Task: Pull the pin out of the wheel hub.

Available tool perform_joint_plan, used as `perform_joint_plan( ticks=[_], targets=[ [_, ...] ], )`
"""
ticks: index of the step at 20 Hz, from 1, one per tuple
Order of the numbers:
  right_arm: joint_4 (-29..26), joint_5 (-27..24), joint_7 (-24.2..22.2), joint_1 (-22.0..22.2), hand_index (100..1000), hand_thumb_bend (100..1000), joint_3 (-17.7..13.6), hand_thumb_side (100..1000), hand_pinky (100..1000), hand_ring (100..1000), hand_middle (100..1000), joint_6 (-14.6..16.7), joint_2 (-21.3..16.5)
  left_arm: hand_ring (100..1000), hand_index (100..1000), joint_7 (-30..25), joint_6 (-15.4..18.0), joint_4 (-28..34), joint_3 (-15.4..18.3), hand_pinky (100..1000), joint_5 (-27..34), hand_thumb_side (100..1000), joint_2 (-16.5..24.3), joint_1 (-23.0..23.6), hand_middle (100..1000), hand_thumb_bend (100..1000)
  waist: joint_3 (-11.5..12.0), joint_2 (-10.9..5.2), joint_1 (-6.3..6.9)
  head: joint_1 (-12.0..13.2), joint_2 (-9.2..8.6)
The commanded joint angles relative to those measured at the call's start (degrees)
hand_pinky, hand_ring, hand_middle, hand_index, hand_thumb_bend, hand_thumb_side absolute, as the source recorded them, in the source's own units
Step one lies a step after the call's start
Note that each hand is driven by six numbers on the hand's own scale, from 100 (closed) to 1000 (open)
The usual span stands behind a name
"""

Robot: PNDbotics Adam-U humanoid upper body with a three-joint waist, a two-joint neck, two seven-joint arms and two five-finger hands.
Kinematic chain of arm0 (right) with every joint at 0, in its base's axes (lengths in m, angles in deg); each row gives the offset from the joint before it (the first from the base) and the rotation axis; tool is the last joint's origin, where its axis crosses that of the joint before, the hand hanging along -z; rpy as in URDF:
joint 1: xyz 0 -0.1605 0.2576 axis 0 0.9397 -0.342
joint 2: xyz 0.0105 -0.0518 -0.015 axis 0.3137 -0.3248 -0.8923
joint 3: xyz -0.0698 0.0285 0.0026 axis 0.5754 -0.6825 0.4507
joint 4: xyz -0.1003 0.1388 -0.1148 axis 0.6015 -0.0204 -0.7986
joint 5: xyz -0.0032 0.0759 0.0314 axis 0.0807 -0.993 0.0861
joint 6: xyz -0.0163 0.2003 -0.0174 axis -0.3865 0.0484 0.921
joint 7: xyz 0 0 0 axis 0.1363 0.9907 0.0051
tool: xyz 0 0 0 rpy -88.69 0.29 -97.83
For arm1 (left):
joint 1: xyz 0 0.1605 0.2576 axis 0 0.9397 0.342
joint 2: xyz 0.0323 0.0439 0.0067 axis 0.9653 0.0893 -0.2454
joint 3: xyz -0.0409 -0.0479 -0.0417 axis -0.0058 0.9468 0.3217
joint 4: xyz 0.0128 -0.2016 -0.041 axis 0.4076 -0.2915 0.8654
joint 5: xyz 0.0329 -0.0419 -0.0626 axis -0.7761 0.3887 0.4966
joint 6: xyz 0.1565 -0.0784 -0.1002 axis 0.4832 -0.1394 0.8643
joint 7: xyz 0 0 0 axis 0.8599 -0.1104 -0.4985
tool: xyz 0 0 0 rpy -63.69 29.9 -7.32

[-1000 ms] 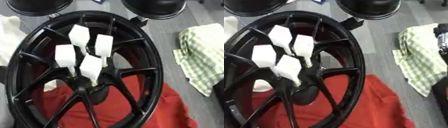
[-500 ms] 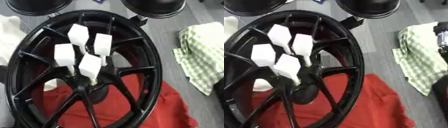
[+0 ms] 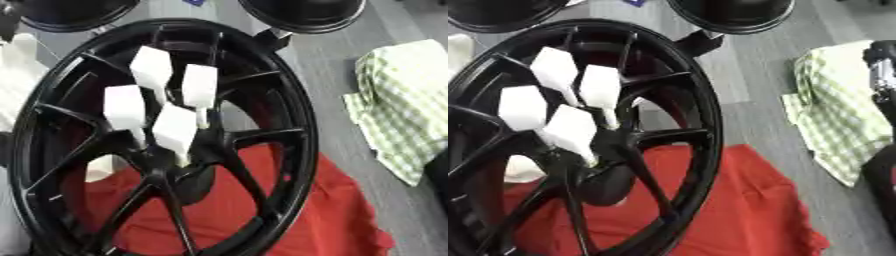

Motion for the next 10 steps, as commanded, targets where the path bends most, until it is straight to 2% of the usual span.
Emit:
perform_joint_plan(
  ticks=[1, 5, 10],
  targets=[
    [-1.35, 0.54, -0.32, -0.12, 649, 100, -0.11, 401, 848, 778, 553, 0.01, -2.13, 724, 788, -9.07, -0.99, 0.46, -1.23, 783, -1.65, 803, 1.28, -3.38, 678, 100, -0.11, -1.64, -0.01, 0.03, 0.26],
    [-1.35, 0.54, -0.51, -0.08, 649, 100, 0.04, 402, 848, 778, 553, -0.07, -2.32, 732, 796, -17.49, -1.99, -0.72, -2.74, 789, -1.24, 819, -0.84, -7.78, 686, 100, -0.26, -1.73, 0.16, 0.17, 0.11],
    [-1.35, 0.48, -0.62, -0.14, 649, 100, 0.14, 403, 848, 778, 553, -0.16, -2.32, 715, 786, -19.48, -3.31, -1.66, -4.02, 789, 1.54, 835, -2.01, -9.42, 672, 100, -0.38, -1.67, 0.22, 0.20, -0.05]
  ],
)
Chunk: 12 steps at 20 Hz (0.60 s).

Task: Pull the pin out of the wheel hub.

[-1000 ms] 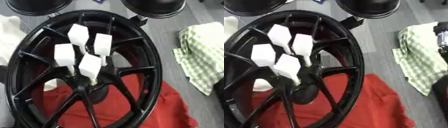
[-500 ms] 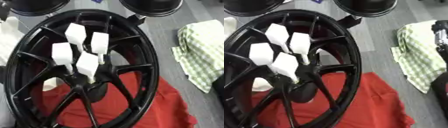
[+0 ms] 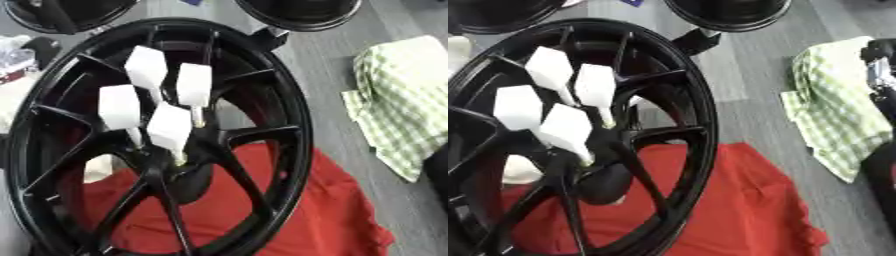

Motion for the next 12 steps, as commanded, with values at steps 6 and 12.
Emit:
perform_joint_plan(
  ticks=[6, 12],
  targets=[
    [-1.35, 0.38, -0.33, -0.40, 649, 100, -0.22, 405, 848, 778, 553, -0.09, -1.78, 705, 826, -0.21, -6.75, 1.61, -1.30, 800, 8.27, 902, 1.26, -0.21, 670, 100, -0.02, -1.53, 0.04, 0.16, -0.44],
    [-1.35, 0.27, -0.49, -0.48, 649, 100, -0.11, 408, 848, 778, 552, -0.23, -1.70, 682, 826, 3.90, -14.35, 2.05, -2.50, 788, 11.62, 903, 1.62, -0.29, 639, 100, -0.02, -1.59, 0.08, 0.17, -0.96]
  ],
)
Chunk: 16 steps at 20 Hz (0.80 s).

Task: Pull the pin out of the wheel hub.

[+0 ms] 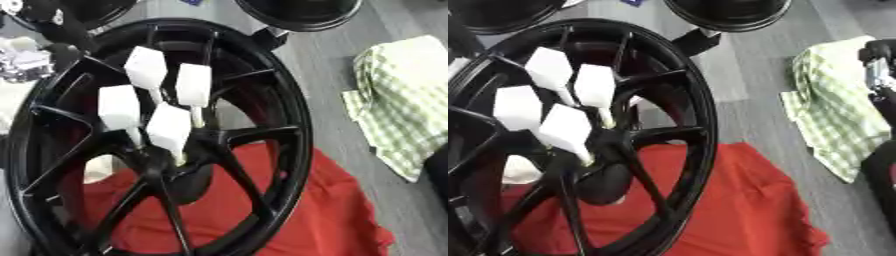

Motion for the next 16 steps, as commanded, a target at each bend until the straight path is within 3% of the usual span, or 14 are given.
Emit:
perform_joint_plan(
  ticks=[1, 4, 7, 10, 12, 16],
  targets=[
    [-1.35, 0.25, -0.25, -0.36, 649, 100, -0.17, 409, 848, 778, 552, -0.01, -1.67, 676, 829, 3.28, -3.45, 0.75, -0.18, 787, 0.85, 896, 1.97, -0.52, 634, 100, -0.03, -1.58, 0.01, 0.13, -0.95],
    [-1.35, 0.20, -0.27, -0.47, 649, 100, -0.14, 411, 847, 778, 552, -0.07, -1.59, 669, 838, 6.96, -3.82, 0.75, -1.03, 786, 1.76, 887, 2.46, 0.42, 635, 100, -0.06, -1.49, 0.09, -0.01, -1.36],
    [-1.35, 0.16, -0.36, -0.60, 649, 100, -0.06, 412, 848, 778, 552, -0.15, -1.55, 689, 862, 9.94, -2.62, 0.75, -1.57, 791, 3.03, 883, 3.21, 1.67, 701, 100, -0.10, -1.38, 0.18, -0.19, -1.78],
    [-1.35, 0.13, -0.46, -0.66, 649, 100, 0.03, 415, 848, 778, 551, -0.25, -1.51, 726, 892, 11.20, -1.09, 0.75, -1.77, 806, 2.95, 861, 4.19, 3.10, 776, 174, -0.14, -1.27, 0.25, -0.36, -2.20],
    [-1.35, 0.09, -0.53, -0.73, 649, 100, 0.10, 416, 848, 778, 551, -0.30, -1.47, 745, 886, 11.43, 0.23, 0.75, -2.15, 817, 1.75, 806, 4.56, 3.67, 772, 247, -0.20, -1.20, 0.26, -0.31, -2.38],
    [-1.35, 0.01, -0.77, -0.83, 649, 100, 0.35, 420, 848, 778, 551, -0.45, -1.39, 743, 869, 11.66, 1.50, 0.75, -3.49, 807, -2.19, 723, 4.72, 3.99, 753, 294, -0.29, -1.07, 0.22, -0.23, -2.34]
  ],
)
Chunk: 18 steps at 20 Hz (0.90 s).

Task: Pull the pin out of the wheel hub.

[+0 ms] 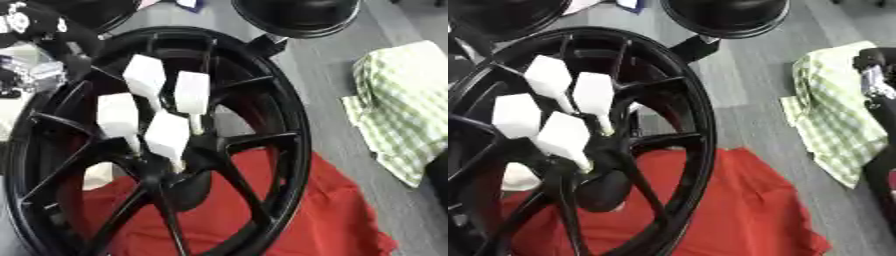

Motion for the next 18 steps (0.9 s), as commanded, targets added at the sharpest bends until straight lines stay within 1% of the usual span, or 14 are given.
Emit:
perform_joint_plan(
  ticks=[1, 4, 6, 14, 15, 16, 17, 18],
  targets=[
    [-1.35, 0.03, -0.35, -0.58, 649, 100, -0.10, 420, 848, 778, 551, -0.01, -1.38, 738, 865, 0.44, 0.63, 0.50, -0.35, 802, -2.93, 727, 2.15, -0.29, 747, 294, -0.10, -1.05, -0.11, -0.13, -0.75],
    [-1.35, 0.01, -0.48, -0.66, 649, 100, 0.00, 422, 848, 778, 551, -0.08, -1.33, 728, 847, 1.01, -0.17, 0.50, -0.79, 795, -4.66, 725, 1.95, -0.22, 729, 306, -0.06, -0.95, -0.15, -0.09, -0.67],
    [-1.35, -0.01, -0.58, -0.70, 649, 100, 0.07, 424, 848, 778, 551, -0.12, -1.27, 726, 852, 1.24, -0.54, 0.50, -1.03, 793, -5.07, 735, 1.84, -0.05, 727, 314, -0.09, -0.86, -0.19, -0.12, -0.63],
    [-1.35, -0.01, -0.64, -0.67, 649, 100, 0.08, 425, 848, 778, 552, -0.20, -1.15, 728, 856, 1.03, -0.14, 0.50, -1.21, 795, -5.38, 743, 1.77, 0.18, 728, 325, -0.14, -0.76, -0.22, -0.18, -0.50],
    [-1.35, -0.03, -0.67, -0.67, 649, 100, 0.12, 430, 849, 778, 551, -0.24, -1.10, 742, 860, 0.95, 0.00, 0.50, -1.31, 805, -5.39, 746, 1.65, 0.15, 736, 392, -0.13, -0.69, -0.19, -0.23, -0.46],
    [-1.35, -0.05, -0.73, -0.71, 649, 100, 0.20, 433, 849, 779, 552, -0.31, -1.00, 751, 861, 0.68, 0.34, 0.50, -1.57, 810, -5.49, 697, 1.40, 0.13, 747, 400, -0.12, -0.57, -0.16, -0.28, -0.43],
    [-1.35, -0.07, -0.79, -0.76, 649, 100, 0.25, 434, 849, 779, 552, -0.38, -0.90, 754, 866, 0.22, 0.56, 0.50, -1.91, 811, -5.74, 678, 1.13, 0.16, 754, 398, -0.14, -0.47, -0.14, -0.29, -0.45],
    [-1.35, -0.08, -0.83, -0.79, 649, 100, 0.27, 434, 849, 779, 552, -0.42, -0.84, 754, 866, -0.21, 0.65, 0.50, -2.13, 811, -6.02, 678, 0.92, 0.17, 754, 398, -0.15, -0.41, -0.14, -0.30, -0.45]
  ],
)
